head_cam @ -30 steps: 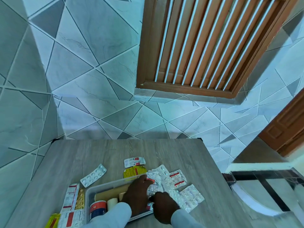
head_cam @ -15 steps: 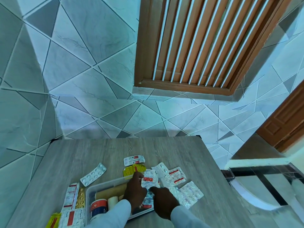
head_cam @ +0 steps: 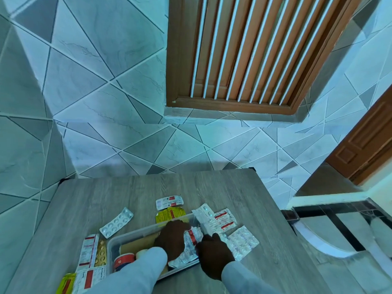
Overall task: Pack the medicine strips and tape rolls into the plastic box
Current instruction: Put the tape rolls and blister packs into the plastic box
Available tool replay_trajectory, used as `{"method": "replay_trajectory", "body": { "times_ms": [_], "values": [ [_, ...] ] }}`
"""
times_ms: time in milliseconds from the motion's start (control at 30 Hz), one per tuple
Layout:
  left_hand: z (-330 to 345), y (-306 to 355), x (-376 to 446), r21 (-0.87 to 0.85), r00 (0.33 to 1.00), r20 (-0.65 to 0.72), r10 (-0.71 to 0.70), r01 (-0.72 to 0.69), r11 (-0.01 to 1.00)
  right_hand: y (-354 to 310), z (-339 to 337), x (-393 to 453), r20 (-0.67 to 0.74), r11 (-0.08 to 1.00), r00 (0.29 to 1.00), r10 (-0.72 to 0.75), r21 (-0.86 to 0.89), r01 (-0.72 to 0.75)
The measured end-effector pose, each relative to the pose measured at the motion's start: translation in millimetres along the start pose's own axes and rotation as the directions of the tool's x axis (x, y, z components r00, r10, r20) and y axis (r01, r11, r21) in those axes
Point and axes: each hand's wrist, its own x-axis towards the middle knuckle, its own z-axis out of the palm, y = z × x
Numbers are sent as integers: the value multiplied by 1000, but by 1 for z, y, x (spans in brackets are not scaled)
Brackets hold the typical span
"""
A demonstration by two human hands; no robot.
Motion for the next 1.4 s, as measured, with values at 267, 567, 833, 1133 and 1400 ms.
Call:
{"method": "replay_trajectory", "body": {
  "times_ms": [267,567,833,1133,1400],
  "values": [
    [18,-9,-15,290,984,-101,146,-112,950,-1,-5,-10,1,955,985,-173,-243,168],
    [7,11,-7,155,948,-275,164,-124,980,35,11,-4,-276,878,929,248,469,-95],
    [7,99,15,192,957,-151,248,-217,957,141,43,-11,-9,689,839,544,576,-440],
    [70,134,65,746,970,242,-28,-168,644,187,49,23,75,743,908,411,550,-382],
    [89,147,68,713,975,198,-100,-73,698,199,41,50,148,782,950,276,540,-312]
  ]
}}
